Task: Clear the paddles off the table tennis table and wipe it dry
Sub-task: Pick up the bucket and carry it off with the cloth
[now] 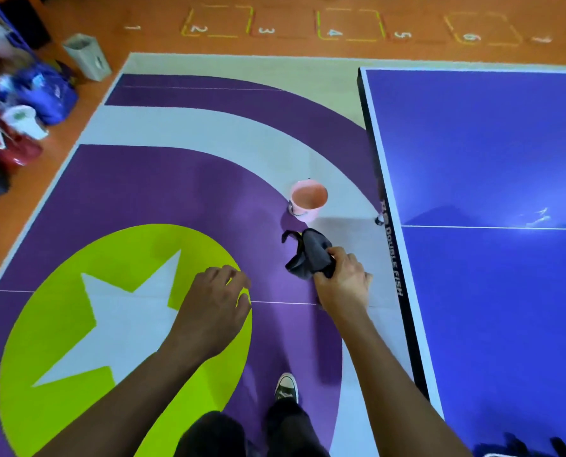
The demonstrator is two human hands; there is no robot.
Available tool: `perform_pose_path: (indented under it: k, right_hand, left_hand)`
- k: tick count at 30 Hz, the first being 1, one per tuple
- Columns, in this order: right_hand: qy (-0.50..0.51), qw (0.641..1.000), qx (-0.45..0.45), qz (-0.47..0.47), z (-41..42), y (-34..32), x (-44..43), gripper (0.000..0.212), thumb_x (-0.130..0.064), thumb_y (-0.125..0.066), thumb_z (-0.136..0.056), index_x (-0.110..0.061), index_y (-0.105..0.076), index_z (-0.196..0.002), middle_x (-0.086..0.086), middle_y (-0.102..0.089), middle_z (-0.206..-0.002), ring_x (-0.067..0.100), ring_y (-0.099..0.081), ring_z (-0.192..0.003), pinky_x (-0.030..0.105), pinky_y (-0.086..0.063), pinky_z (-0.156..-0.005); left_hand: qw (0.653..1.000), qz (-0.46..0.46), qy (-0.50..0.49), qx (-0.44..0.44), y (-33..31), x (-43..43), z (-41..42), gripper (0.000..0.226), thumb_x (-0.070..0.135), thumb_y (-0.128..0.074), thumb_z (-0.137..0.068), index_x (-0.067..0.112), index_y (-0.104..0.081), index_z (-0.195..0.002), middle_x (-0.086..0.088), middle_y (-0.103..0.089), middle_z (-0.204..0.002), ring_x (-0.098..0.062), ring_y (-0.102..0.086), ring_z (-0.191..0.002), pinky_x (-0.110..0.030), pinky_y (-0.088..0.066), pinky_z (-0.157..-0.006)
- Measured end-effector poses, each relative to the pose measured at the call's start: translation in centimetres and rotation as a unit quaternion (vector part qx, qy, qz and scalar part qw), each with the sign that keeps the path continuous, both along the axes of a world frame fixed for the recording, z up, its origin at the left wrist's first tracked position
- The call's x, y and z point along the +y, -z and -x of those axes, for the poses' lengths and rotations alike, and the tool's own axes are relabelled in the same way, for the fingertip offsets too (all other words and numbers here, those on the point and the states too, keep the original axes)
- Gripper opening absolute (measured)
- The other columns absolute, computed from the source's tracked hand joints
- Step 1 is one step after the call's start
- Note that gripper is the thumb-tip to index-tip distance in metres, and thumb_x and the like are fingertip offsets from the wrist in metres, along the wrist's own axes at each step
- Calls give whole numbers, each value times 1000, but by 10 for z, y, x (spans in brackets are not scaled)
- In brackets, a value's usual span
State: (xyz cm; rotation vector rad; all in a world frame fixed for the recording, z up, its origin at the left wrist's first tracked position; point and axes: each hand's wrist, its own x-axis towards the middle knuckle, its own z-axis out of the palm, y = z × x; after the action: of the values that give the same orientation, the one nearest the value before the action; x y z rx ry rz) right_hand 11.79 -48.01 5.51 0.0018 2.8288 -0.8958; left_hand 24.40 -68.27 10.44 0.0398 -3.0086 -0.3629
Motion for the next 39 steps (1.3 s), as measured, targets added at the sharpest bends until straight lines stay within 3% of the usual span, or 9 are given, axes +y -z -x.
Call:
perform_pose_path:
  k: [8, 18, 25, 31, 39]
  right_hand:
    - [16, 999, -16, -34, 89, 14, -86, 43, -20, -63, -80, -21, -59, -123, 7, -61, -108, 32, -56, -106, 43, -33, -94]
    - [181, 982, -52, -30, 170, 41, -190, 42, -18, -60, -84, -22, -57, -126, 7, -61, -106, 33, -58, -104, 41, -32, -93]
    - [277, 959, -62, -13, 223, 78, -227, 42, -13, -59, -82, -23, -57, -123, 2, -58, -103, 31, -57, -100, 41, -32, -89]
    - [359, 931, -70, 0, 293, 124, -240, 46, -12, -62, -82, -22, -57, -127, 5, -60, -110, 34, -55, -106, 44, -33, -88]
    - [415, 902, -113, -24, 342, 159, -262, 43, -16, -62, -84, -21, -57, -126, 8, -61, -112, 36, -55, -109, 46, -36, -89]
  left_hand:
    - [999, -35, -4, -4, 27, -102, 99, 26, 30, -42, -88, 20, -66, -93, 0, -64, -90, -26, -58, -79, -39, -50, -71]
    - [985, -17, 165, -51, 61, -247, 246, 23, 31, -44, -88, 24, -64, -95, 4, -61, -92, -23, -58, -83, -34, -39, -78]
    - [961, -14, 259, -92, 88, -277, 360, 16, 31, -45, -87, 28, -60, -94, 10, -59, -92, -20, -58, -87, -38, -50, -73]
    - [930, 2, 346, -122, 126, -287, 455, 13, 25, -51, -85, 24, -62, -93, 7, -58, -88, -22, -55, -80, -38, -47, -68]
    - [884, 40, 412, -217, 189, -301, 553, 20, 32, -41, -85, 27, -60, -92, 10, -59, -88, -21, -57, -79, -37, -50, -71]
